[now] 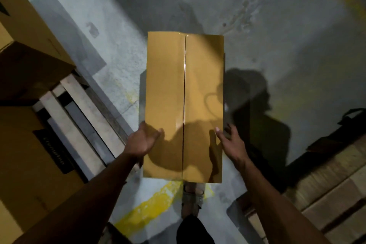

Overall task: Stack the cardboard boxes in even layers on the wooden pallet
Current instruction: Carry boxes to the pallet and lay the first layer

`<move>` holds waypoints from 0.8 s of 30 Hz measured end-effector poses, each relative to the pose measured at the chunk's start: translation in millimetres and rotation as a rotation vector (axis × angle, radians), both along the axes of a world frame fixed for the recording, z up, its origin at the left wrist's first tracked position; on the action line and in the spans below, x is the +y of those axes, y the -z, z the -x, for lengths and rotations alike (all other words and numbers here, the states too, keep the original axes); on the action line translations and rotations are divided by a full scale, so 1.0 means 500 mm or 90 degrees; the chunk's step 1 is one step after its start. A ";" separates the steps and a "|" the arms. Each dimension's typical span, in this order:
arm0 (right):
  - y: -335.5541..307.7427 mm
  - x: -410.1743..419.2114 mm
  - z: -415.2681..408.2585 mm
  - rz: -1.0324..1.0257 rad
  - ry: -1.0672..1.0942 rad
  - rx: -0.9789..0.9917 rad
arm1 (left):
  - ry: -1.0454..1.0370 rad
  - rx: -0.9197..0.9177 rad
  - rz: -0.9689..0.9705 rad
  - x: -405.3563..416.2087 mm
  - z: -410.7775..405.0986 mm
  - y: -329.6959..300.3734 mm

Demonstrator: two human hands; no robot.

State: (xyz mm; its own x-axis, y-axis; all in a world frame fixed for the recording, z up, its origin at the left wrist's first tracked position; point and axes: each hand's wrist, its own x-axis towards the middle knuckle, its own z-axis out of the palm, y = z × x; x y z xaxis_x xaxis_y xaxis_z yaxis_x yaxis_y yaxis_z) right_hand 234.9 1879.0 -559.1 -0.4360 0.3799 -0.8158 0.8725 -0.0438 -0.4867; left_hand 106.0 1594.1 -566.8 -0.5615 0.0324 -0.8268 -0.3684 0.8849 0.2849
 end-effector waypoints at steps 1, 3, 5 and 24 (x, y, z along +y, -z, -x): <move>0.001 0.000 0.026 0.029 0.018 0.035 | -0.065 0.009 -0.039 0.018 0.011 0.005; 0.010 -0.001 0.073 0.051 0.023 0.074 | -0.151 0.026 -0.075 0.046 0.037 0.016; 0.015 -0.003 0.104 0.048 0.046 0.074 | -0.197 0.015 -0.069 0.062 0.058 0.020; -0.233 -0.100 0.065 -0.050 -0.011 0.192 | -0.392 0.028 -0.221 -0.121 -0.127 -0.243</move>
State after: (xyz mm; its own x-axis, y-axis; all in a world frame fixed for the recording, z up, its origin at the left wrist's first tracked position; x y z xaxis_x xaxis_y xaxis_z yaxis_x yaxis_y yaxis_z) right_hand 202.5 1828.7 -442.4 -0.6604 0.4276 -0.6172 0.6887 0.0172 -0.7249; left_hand 169.4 1533.6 -445.5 -0.5946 -0.0448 -0.8028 -0.7549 0.3748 0.5382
